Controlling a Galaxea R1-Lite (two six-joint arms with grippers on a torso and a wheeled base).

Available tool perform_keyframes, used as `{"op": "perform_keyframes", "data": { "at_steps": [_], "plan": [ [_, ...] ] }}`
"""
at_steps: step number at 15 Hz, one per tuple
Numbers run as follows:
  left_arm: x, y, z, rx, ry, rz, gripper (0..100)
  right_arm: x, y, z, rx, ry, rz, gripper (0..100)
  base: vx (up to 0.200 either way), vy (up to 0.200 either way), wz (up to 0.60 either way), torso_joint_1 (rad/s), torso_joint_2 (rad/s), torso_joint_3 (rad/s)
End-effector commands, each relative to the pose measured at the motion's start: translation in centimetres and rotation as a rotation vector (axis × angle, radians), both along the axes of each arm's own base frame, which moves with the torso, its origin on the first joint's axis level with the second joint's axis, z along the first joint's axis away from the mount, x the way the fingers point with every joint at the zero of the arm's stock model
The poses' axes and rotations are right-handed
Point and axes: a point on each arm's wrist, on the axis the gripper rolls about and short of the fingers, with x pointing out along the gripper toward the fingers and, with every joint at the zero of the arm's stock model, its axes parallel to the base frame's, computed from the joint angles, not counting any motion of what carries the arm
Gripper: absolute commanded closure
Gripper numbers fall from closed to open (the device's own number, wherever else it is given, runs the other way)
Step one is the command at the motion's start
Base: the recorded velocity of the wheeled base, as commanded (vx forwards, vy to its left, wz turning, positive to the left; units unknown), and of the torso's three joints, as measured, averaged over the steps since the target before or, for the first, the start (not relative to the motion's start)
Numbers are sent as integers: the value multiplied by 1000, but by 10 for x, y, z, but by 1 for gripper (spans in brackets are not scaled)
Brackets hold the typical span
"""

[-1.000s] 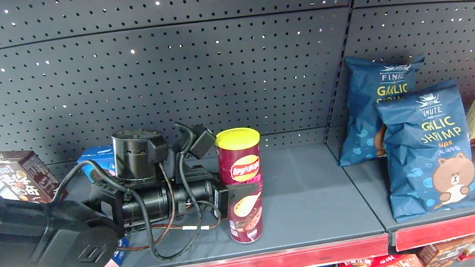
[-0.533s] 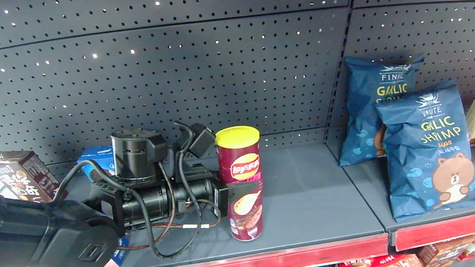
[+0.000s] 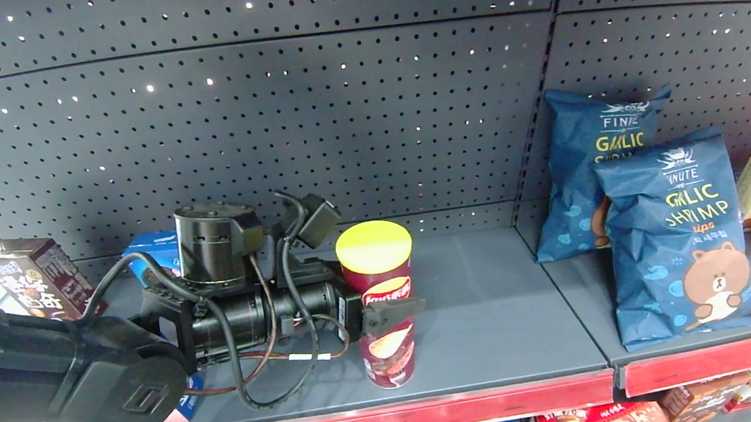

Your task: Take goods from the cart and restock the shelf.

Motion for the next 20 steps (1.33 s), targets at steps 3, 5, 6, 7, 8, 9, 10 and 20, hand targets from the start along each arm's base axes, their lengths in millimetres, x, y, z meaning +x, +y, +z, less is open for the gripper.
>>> {"op": "perform_keyframes", "data": {
  "at_steps": [3, 5, 6, 7, 8, 9, 10, 20],
  "plan": [
    [-6, 3, -4, 12, 18, 0, 0, 0, 0, 0, 0, 2, 0, 100, 0, 0, 0, 0, 0, 0],
    [-13, 6, -5, 17, 25, -2, 0, 1, 0, 0, 1, 4, 0, 100, 0, 0, 0, 0, 0, 0],
    [-17, 8, -7, 22, 34, 0, 0, 0, 0, 0, 0, 2, 0, 100, 0, 0, 0, 0, 0, 0],
    [-20, 11, -8, 25, 39, 3, 0, 1, 0, 0, 1, 4, 0, 100, 0, 0, 0, 0, 0, 0],
    [-22, 12, -6, 22, 36, 3, 0, 1, 0, -1, 1, 4, 0, 100, 0, 0, 0, 0, 0, 0],
    [-23, 13, -5, 20, 32, 3, 0, 0, 0, 0, 0, 2, 1, 100, 0, 0, 0, 0, 0, 0],
    [-24, 13, -2, 17, 25, 5, 0, 0, 0, 0, 0, 2, 1, 100, 0, 0, 0, 0, 0, 0],
    [-50, 38, 17, -9, -22, 48, 0, 1, 0, -2, 1, 5, 1, 100, 0, 0, 0, 0, 0, 0]
  ]
}}
